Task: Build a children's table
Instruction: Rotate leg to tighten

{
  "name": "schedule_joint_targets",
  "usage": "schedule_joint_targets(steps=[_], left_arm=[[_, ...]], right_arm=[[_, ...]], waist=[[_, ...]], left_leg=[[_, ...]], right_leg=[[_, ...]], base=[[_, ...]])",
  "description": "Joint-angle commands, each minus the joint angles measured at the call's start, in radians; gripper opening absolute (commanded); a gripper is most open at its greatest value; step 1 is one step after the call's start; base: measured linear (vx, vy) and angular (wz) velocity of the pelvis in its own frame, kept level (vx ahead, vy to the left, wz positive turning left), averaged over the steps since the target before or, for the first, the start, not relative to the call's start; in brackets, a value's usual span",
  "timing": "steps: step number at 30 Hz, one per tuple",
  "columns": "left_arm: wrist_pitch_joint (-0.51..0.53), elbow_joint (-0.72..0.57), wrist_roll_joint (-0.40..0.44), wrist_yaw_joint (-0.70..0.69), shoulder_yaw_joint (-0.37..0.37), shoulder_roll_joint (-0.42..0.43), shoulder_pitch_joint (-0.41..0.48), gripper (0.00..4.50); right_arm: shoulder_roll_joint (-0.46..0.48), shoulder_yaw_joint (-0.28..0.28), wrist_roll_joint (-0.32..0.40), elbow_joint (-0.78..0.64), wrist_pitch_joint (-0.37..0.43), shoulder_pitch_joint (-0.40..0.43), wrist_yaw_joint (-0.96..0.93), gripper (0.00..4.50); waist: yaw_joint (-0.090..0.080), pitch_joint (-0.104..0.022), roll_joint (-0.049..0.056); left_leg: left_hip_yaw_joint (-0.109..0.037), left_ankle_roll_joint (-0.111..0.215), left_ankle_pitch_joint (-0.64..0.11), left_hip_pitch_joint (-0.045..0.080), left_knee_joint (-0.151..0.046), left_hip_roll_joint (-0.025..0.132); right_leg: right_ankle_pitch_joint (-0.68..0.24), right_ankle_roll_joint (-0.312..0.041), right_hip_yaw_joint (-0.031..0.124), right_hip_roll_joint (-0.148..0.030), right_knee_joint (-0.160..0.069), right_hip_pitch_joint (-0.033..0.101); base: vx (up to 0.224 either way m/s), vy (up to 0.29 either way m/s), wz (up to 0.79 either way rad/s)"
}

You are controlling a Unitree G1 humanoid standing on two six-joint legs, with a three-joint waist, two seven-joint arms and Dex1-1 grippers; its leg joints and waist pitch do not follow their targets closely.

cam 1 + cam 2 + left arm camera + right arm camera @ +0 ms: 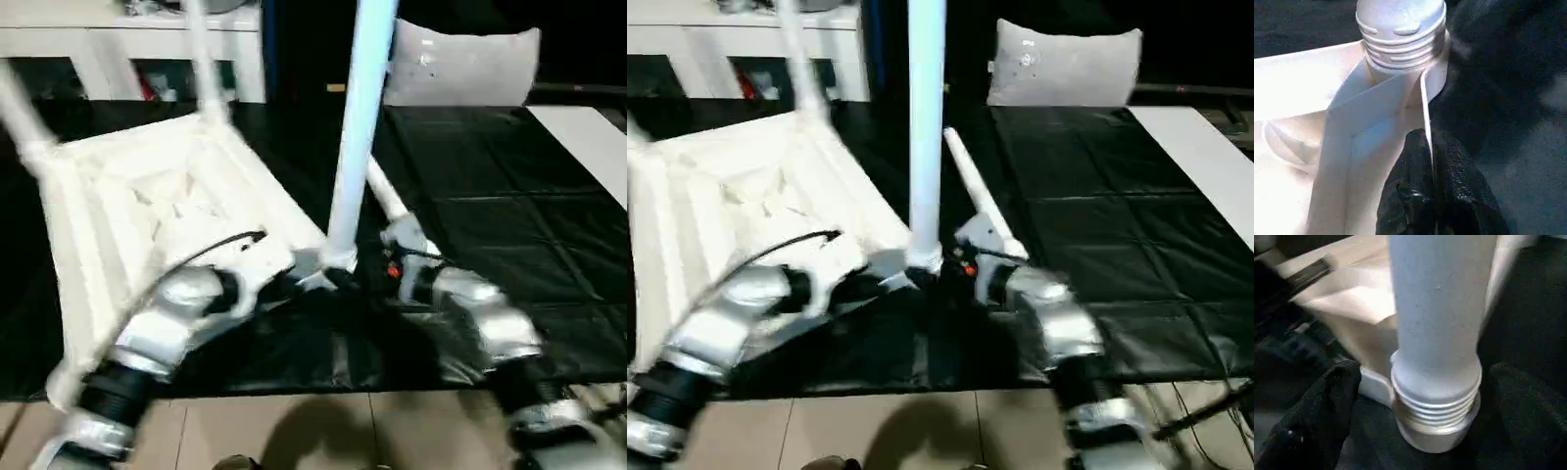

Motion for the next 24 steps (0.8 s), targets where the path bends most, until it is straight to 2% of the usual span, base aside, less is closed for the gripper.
schedule_joint_targets(steps=[1,3,4,7,11,13,14,15,16,21,24], left_arm=[[-0.057,0.01,0.003,-0.088,-0.05,0.021,-0.013,0.0],[-0.132,0.036,-0.004,-0.201,-0.084,0.075,-0.026,0.0],[-0.136,0.038,-0.004,-0.208,-0.086,0.078,-0.026,0.0],[-0.211,0.094,-0.005,-0.286,-0.111,0.101,-0.057,0.0],[-0.25,0.123,-0.003,-0.31,-0.123,0.105,-0.071,0.0],[-0.281,0.146,-0.001,-0.335,-0.136,0.107,-0.082,0.0],[-0.295,0.157,0.002,-0.347,-0.143,0.108,-0.089,0.0],[-0.3,0.161,0.004,-0.35,-0.147,0.107,-0.092,0.0],[-0.32,0.179,0.009,-0.361,-0.152,0.101,-0.103,0.0],[-0.35,0.216,0.02,-0.358,-0.158,0.085,-0.12,0.0],[-0.367,0.236,0.022,-0.357,-0.162,0.081,-0.127,0.0]], right_arm=[[-0.02,0.02,0.004,-0.021,0.003,-0.011,0.065,4.45],[-0.056,0.045,-0.006,-0.016,-0.017,-0.023,0.14,4.45],[-0.057,0.046,-0.006,-0.015,-0.018,-0.024,0.145,4.45],[-0.072,0.081,-0.03,0.039,-0.093,-0.047,0.205,4.45],[-0.069,0.085,-0.02,0.055,-0.084,-0.057,0.232,4.45],[-0.06,0.083,-0.01,0.072,-0.078,-0.069,0.248,4.19],[-0.054,0.084,-0.005,0.08,-0.074,-0.076,0.256,4.19],[-0.051,0.085,-0.005,0.083,-0.072,-0.078,0.258,4.01],[-0.048,0.095,-0.007,0.089,-0.071,-0.081,0.271,4.01],[-0.045,0.11,-0.017,0.092,-0.082,-0.076,0.284,3.44],[-0.046,0.112,-0.023,0.094,-0.091,-0.072,0.292,3.29]], waist=[[0.004,-0.062,0.01],[0.018,-0.064,0.011],[0.023,-0.065,0.011],[0.033,-0.067,0.012],[0.046,-0.068,0.01],[0.052,-0.069,0.01],[0.052,-0.069,0.01],[0.051,-0.069,0.01],[0.051,-0.068,0.004],[0.054,-0.069,0.005],[0.056,-0.069,0.007]], left_leg=[[-0.017,0.033,-0.264,0.026,-0.06,0.053],[-0.014,0.03,-0.254,0.027,-0.059,0.053],[-0.013,0.025,-0.252,0.029,-0.059,0.055],[-0.013,0.016,-0.249,0.029,-0.058,0.055],[-0.013,0.015,-0.247,0.029,-0.056,0.055],[-0.012,0.016,-0.243,0.029,-0.056,0.055],[-0.013,0.015,-0.244,0.028,-0.057,0.056],[-0.014,0.011,-0.25,0.028,-0.057,0.056],[-0.013,0.01,-0.25,0.027,-0.057,0.057],[-0.013,0.009,-0.245,0.028,-0.056,0.057],[-0.014,0.006,-0.258,0.029,-0.057,0.058]], right_leg=[[-0.17,-0.2,0.044,-0.078,-0.077,0.044],[-0.159,-0.206,0.043,-0.078,-0.073,0.043],[-0.148,-0.21,0.043,-0.078,-0.07,0.041],[-0.128,-0.221,0.042,-0.08,-0.065,0.04],[-0.131,-0.219,0.043,-0.082,-0.064,0.042],[-0.127,-0.219,0.042,-0.082,-0.063,0.041],[-0.128,-0.219,0.042,-0.082,-0.062,0.041],[-0.131,-0.222,0.041,-0.082,-0.061,0.042],[-0.134,-0.22,0.042,-0.083,-0.061,0.042],[-0.145,-0.216,0.042,-0.085,-0.061,0.041],[-0.166,-0.212,0.042,-0.086,-0.063,0.04]], base=[[0.0,0.0,0.0],[0.0,0.0,0.0],[0.0,0.0,0.0],[0.0,0.0,0.0],[0.0,0.0,0.0],[0.0,0.0,0.0],[0.0,0.0,0.0],[0.0,0.0,0.0],[0.0,0.0,0.0],[0.0,0.0,0.0],[0.0,0.0,0.0]])
